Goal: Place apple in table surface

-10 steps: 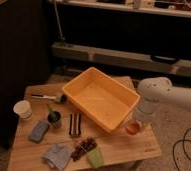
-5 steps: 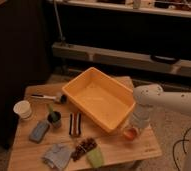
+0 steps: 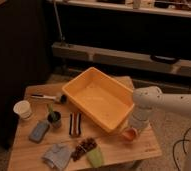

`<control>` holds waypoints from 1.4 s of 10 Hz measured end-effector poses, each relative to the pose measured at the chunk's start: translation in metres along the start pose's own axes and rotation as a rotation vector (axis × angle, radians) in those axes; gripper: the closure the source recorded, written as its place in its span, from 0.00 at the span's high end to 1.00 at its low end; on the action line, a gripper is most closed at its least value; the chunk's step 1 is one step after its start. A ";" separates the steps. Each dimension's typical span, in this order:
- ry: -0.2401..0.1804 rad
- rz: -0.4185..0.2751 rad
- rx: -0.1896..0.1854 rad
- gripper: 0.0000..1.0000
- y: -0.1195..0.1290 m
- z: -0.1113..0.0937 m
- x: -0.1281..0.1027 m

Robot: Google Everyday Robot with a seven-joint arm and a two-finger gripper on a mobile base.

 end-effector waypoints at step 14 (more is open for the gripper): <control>0.008 0.001 0.002 0.62 0.003 0.004 -0.001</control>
